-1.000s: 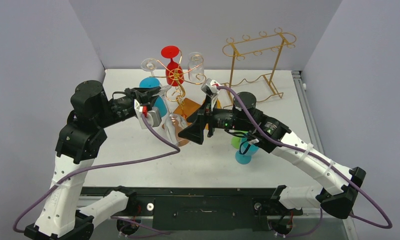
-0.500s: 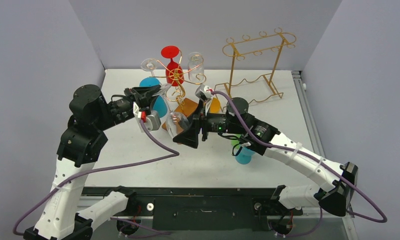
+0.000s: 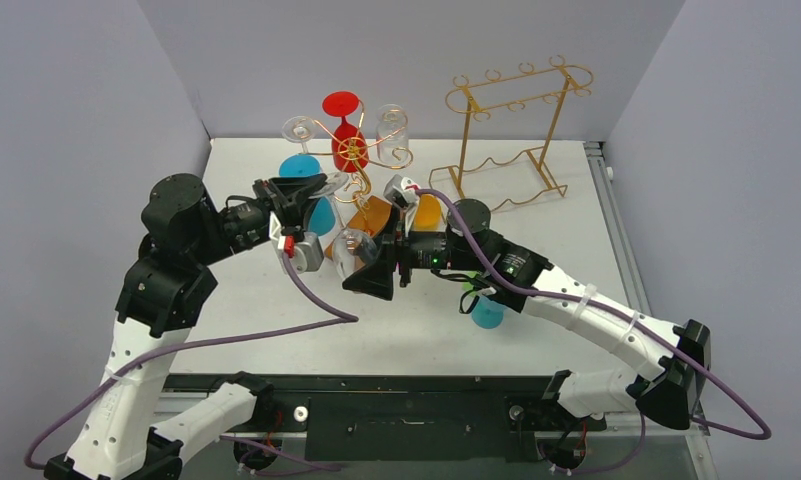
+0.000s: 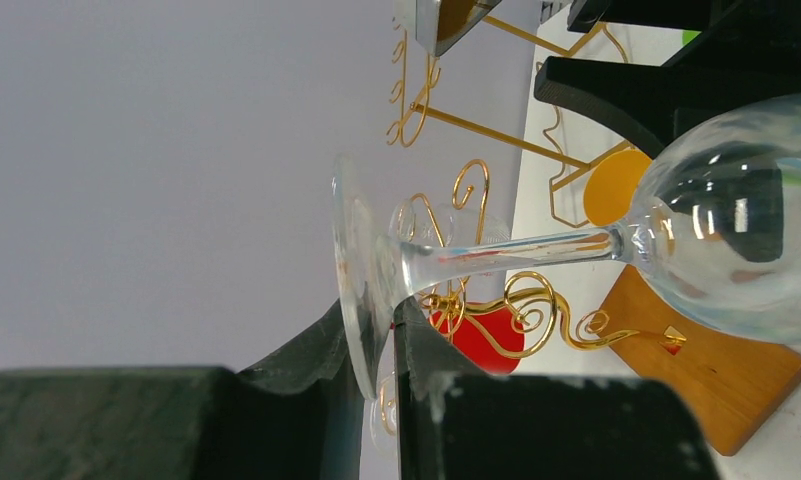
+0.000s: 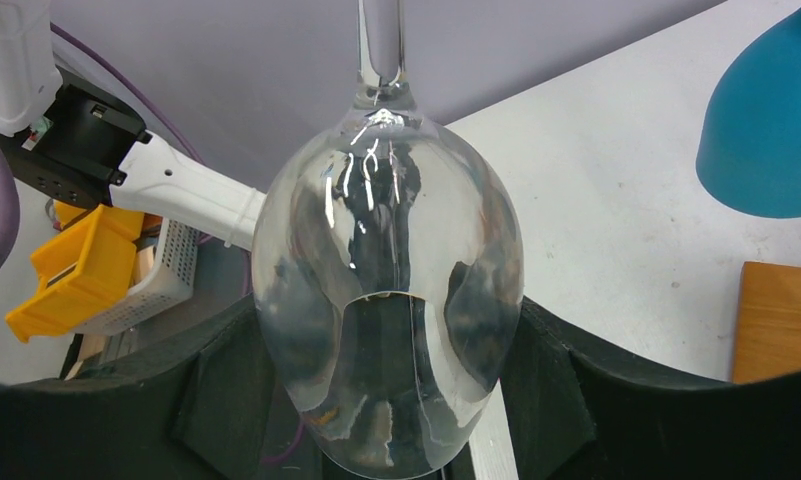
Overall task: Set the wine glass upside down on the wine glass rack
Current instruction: Turn the wine glass upside down at the wine rack.
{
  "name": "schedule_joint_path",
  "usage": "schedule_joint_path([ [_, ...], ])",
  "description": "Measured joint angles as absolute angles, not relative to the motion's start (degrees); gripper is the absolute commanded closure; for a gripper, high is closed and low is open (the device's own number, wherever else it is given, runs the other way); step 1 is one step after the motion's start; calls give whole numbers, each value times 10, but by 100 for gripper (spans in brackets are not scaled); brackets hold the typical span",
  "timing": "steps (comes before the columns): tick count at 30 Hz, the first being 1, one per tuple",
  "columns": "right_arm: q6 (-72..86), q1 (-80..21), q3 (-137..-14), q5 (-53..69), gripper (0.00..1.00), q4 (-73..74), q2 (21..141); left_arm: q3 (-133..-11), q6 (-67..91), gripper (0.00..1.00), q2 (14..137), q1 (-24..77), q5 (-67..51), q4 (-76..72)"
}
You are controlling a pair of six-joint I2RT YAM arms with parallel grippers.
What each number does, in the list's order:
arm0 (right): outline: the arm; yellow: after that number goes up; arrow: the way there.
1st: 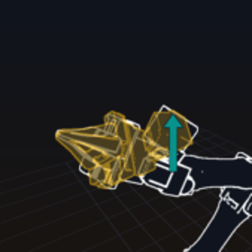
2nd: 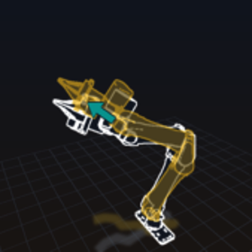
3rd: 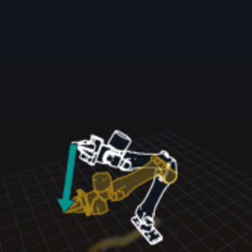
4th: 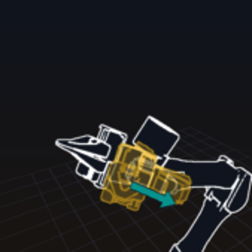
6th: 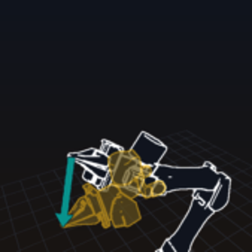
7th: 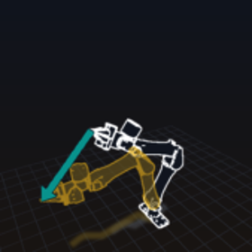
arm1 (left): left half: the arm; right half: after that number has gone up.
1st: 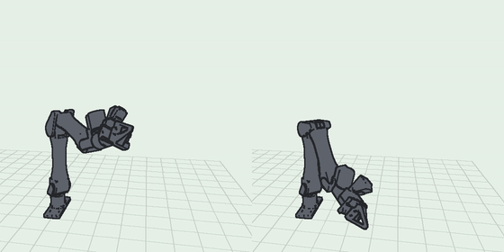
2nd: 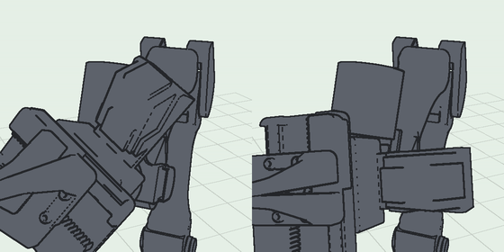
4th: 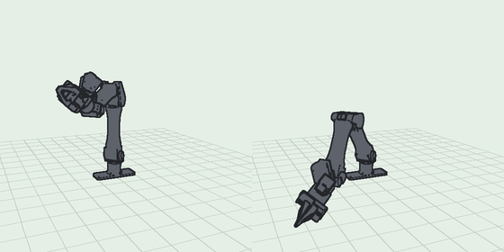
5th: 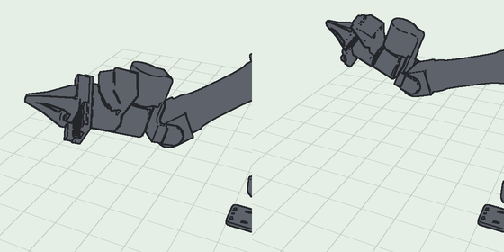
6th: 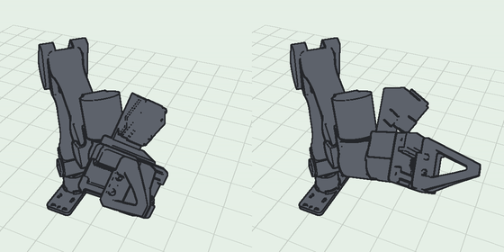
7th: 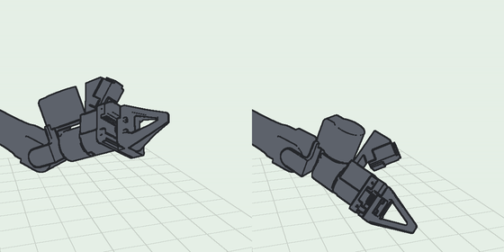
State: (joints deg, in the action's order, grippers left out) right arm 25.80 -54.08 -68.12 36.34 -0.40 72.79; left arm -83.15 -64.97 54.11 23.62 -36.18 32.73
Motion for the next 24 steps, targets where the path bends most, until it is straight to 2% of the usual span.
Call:
schedule_joint_path([
  [1,256,-541,-681,364,54,-4,730,-829,-650,90,540,238,-361,326],
  [2,255,-541,-681,364,59,-4,731,-827,-650,81,540,240,-359,324],
  [3,252,-541,-681,364,62,-4,733,-824,-648,67,540,242,-358,320],
  [5,246,-541,-678,357,67,-9,737,-818,-643,26,540,247,-356,313],
  [6,241,-541,-674,349,68,-13,739,-816,-636,13,540,249,-355,310],
  [7,235,-541,-668,337,68,-17,739,-814,-623,5,541,252,-352,306],
  [16,212,-483,-551,236,68,-74,739,-813,-519,4,548,255,-294,310],
  [24,196,-433,-534,202,68,-112,739,-815,-364,4,536,255,-190,359],
])
